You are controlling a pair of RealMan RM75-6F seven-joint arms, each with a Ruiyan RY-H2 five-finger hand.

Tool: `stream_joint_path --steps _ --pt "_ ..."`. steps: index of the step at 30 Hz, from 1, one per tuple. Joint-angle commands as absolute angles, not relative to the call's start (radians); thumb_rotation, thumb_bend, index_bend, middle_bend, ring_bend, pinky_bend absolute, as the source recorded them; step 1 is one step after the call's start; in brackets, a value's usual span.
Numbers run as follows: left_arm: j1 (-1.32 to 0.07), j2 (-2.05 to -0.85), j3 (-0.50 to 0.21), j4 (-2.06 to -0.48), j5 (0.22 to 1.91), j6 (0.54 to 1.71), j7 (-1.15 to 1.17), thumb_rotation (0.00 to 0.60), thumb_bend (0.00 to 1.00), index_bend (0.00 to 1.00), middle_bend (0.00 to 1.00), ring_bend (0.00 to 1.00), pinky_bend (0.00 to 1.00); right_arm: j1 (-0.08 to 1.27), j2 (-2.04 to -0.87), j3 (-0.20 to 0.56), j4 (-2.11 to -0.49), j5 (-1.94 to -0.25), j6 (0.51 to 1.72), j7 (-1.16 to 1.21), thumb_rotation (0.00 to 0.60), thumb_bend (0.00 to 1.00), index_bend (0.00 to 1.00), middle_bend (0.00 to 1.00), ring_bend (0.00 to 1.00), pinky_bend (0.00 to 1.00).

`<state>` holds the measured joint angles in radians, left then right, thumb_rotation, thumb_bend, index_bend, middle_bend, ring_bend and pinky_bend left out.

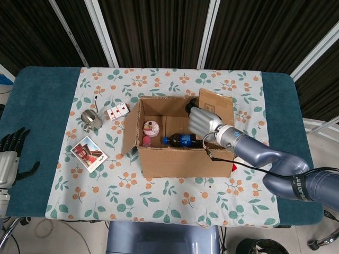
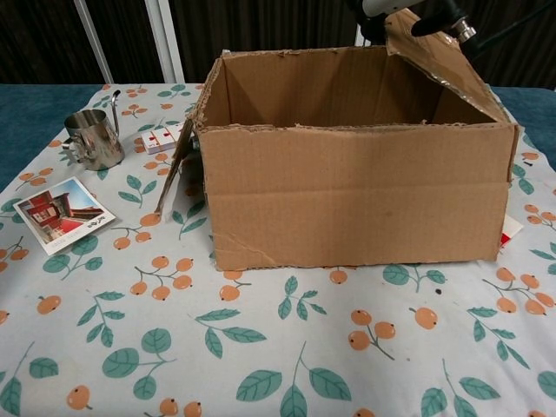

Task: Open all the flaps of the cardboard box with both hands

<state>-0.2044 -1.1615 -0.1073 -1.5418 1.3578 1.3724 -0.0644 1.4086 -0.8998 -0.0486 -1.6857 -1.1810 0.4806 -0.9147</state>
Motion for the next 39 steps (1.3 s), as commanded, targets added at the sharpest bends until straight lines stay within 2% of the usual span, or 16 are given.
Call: stream_joint_path --steps 1,19,39 --pt "-0.204 -1.160 -0.108 -1.543 1.358 1.372 -0.065 0.600 0.26 0.00 0.00 0.00 0.01 1.409 -0.892 -0.057 -1.690 -1.172 0.484 -0.931 0.600 0.55 0.44 0.33 0.16 0.23" --pt "-0.201 -1.157 -0.108 -1.552 1.361 1.367 -0.067 0.600 0.26 0.00 0.00 0.00 0.01 1.411 -0.780 -0.088 -1.739 -1.110 0.510 -1.006 0.600 0.53 0.38 0.33 0.16 0.23" --pt "-0.197 -1.158 -0.107 -1.556 1.372 1.374 -0.065 0.600 0.26 0.00 0.00 0.00 0.01 1.352 -0.637 -0.103 -1.800 -1.123 0.538 -1.011 0.600 0.51 0.33 0.33 0.16 0.23"
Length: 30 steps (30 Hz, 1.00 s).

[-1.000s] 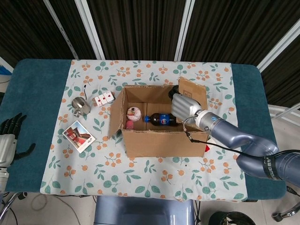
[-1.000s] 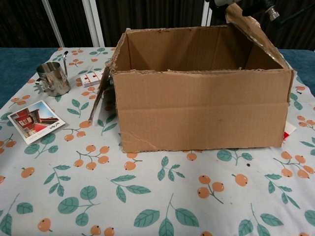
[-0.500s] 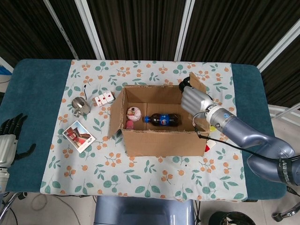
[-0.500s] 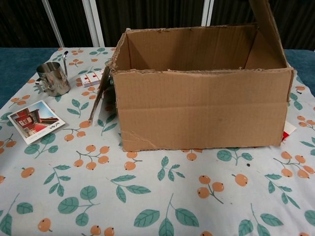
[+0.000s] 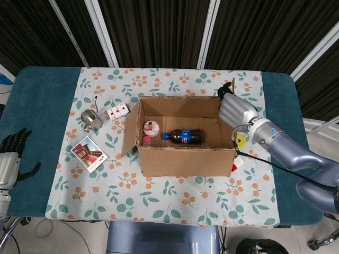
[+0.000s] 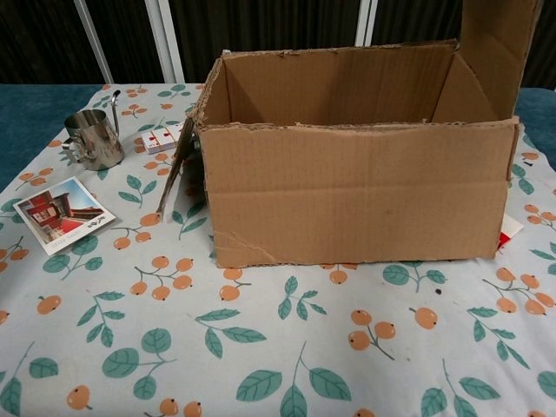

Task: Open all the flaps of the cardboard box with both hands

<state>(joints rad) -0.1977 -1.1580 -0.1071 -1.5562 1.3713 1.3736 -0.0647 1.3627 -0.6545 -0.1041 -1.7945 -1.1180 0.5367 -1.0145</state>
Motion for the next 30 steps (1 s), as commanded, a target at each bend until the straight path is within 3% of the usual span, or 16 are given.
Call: stream_joint_path --steps 1,30 --pt "-0.197 -1.158 -0.107 -1.556 1.372 1.374 -0.065 0.600 0.26 0.00 0.00 0.00 0.01 1.349 -0.630 -0.102 -1.801 -1.124 0.539 -1.009 0.600 0.51 0.33 0.33 0.16 0.23" --pt "-0.197 -1.163 -0.108 -1.556 1.372 1.370 -0.058 0.600 0.27 0.00 0.00 0.00 0.01 1.197 -0.498 -0.076 -1.796 -1.212 0.519 -0.964 0.600 0.48 0.32 0.32 0.15 0.23"
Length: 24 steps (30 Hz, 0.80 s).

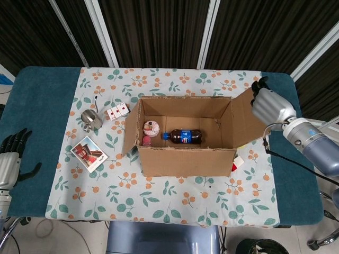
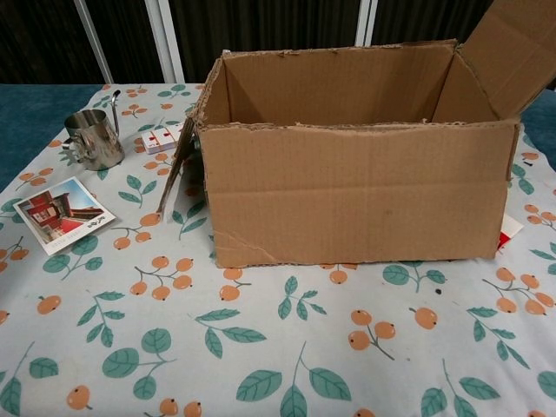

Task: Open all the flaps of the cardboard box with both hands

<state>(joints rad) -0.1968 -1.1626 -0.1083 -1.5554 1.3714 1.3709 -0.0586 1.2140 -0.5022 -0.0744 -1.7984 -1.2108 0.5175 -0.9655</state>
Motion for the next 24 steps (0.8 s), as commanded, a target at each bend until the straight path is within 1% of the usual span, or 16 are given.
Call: stream_joint_path --steps 1,7,10,13,16,18,19,20,21,22,23,24 --pt "-0.197 -1.163 -0.107 -1.556 1.373 1.370 -0.056 0.600 0.27 0.00 0.00 0.00 0.01 1.189 -0.498 -0.078 -1.795 -1.212 0.521 -0.963 0.600 0.48 0.31 0.32 0.15 0.23" --pt "-0.197 -1.161 -0.102 -1.558 1.377 1.367 -0.049 0.600 0.27 0.00 0.00 0.00 0.01 1.111 -0.524 -0.094 -1.791 -1.196 0.557 -0.952 0.600 0.47 0.31 0.32 0.15 0.23" --pt "-0.196 -1.160 -0.101 -1.559 1.379 1.368 -0.045 0.600 0.27 0.00 0.00 0.00 0.01 1.060 -0.551 -0.098 -1.794 -1.176 0.609 -0.936 0.600 0.47 0.30 0.32 0.15 0.23" --pt "-0.196 -1.159 -0.097 -1.560 1.384 1.368 -0.036 0.600 0.27 0.00 0.00 0.00 0.01 0.999 -0.584 -0.089 -1.804 -1.149 0.696 -0.900 0.600 0.47 0.30 0.32 0.15 0.23" --pt "-0.196 -1.158 -0.091 -1.559 1.392 1.370 -0.021 0.600 0.26 0.00 0.00 0.00 0.01 0.911 -0.636 -0.066 -1.822 -1.102 0.842 -0.831 0.600 0.47 0.29 0.30 0.15 0.23" --pt "-0.195 -1.157 -0.086 -1.555 1.399 1.371 -0.008 0.600 0.22 0.00 0.00 0.00 0.01 0.856 -0.673 -0.051 -1.835 -1.077 0.936 -0.787 0.600 0.47 0.25 0.26 0.15 0.23" --pt "-0.195 -1.155 -0.081 -1.553 1.405 1.371 0.005 0.600 0.20 0.00 0.00 0.00 0.01 0.808 -0.708 -0.038 -1.848 -1.060 1.020 -0.750 0.600 0.46 0.20 0.22 0.13 0.23" --pt "-0.195 -1.153 -0.078 -1.552 1.409 1.371 0.014 0.600 0.18 0.00 0.00 0.00 0.01 0.775 -0.733 -0.030 -1.861 -1.048 1.074 -0.719 0.600 0.45 0.15 0.19 0.12 0.23" --pt "-0.194 -1.148 -0.072 -1.548 1.418 1.374 0.035 0.600 0.17 0.00 0.00 0.00 0.00 0.723 -0.772 -0.020 -1.882 -1.034 1.153 -0.669 0.600 0.43 0.10 0.15 0.10 0.22" --pt "-0.193 -1.146 -0.068 -1.548 1.424 1.376 0.051 0.600 0.16 0.00 0.00 0.00 0.00 0.689 -0.799 -0.014 -1.894 -1.030 1.203 -0.637 0.600 0.40 0.04 0.11 0.07 0.22" --pt "-0.192 -1.143 -0.065 -1.551 1.428 1.379 0.061 0.600 0.16 0.00 0.00 0.00 0.00 0.658 -0.824 -0.011 -1.903 -1.034 1.249 -0.611 0.600 0.36 0.01 0.07 0.05 0.22" --pt "-0.188 -1.141 -0.062 -1.561 1.433 1.385 0.071 0.600 0.15 0.00 0.00 0.00 0.00 0.606 -0.865 -0.010 -1.919 -1.045 1.321 -0.560 0.600 0.35 0.00 0.05 0.04 0.22"
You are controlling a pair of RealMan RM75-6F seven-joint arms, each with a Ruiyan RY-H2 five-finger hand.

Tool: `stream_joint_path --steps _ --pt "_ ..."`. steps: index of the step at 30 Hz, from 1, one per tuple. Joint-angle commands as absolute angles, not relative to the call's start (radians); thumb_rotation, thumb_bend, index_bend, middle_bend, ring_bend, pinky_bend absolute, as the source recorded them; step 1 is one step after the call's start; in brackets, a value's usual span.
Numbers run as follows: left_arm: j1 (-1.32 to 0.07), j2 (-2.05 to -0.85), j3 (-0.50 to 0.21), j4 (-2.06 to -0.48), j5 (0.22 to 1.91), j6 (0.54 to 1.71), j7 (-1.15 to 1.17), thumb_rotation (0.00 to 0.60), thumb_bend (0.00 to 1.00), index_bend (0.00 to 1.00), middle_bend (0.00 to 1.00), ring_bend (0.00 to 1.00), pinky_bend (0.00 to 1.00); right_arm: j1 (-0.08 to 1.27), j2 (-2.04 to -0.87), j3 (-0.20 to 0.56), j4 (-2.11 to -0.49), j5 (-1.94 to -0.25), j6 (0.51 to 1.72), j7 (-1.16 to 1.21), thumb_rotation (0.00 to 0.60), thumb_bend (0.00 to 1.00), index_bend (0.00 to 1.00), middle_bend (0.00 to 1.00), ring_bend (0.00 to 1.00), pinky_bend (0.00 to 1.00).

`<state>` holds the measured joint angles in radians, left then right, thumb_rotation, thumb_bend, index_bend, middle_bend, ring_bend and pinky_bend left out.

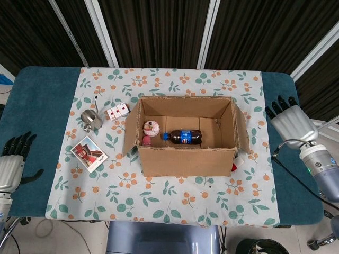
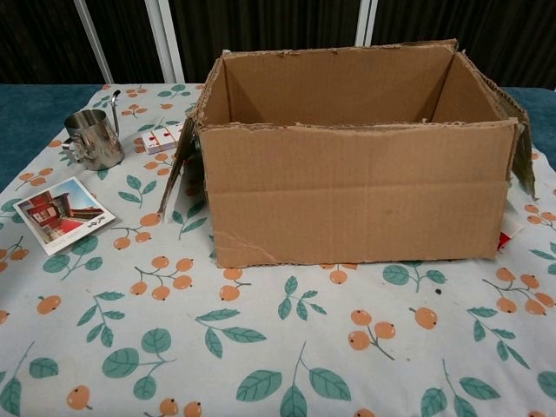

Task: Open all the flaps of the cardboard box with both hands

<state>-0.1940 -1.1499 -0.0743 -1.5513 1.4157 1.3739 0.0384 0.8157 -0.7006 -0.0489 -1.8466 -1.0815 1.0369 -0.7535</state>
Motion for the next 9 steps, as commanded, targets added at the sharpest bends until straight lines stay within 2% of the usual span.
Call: stream_joint_path --steps 1,3,9 --pt "-0.187 -1.140 -0.059 -1.568 1.438 1.389 0.079 0.600 0.15 0.00 0.00 0.00 0.00 0.571 -0.892 -0.013 -1.925 -1.061 1.366 -0.527 0.600 0.32 0.00 0.02 0.02 0.22" --pt "-0.183 -1.139 -0.052 -1.578 1.450 1.399 0.105 0.600 0.15 0.00 0.00 0.00 0.00 0.488 -0.960 -0.030 -1.924 -1.118 1.465 -0.452 0.600 0.29 0.00 0.00 0.00 0.22" --pt "-0.173 -1.149 -0.036 -1.571 1.479 1.422 0.143 0.600 0.15 0.00 0.00 0.00 0.00 0.337 -1.092 -0.096 -1.839 -1.279 1.628 -0.374 0.600 0.27 0.00 0.00 0.00 0.22"
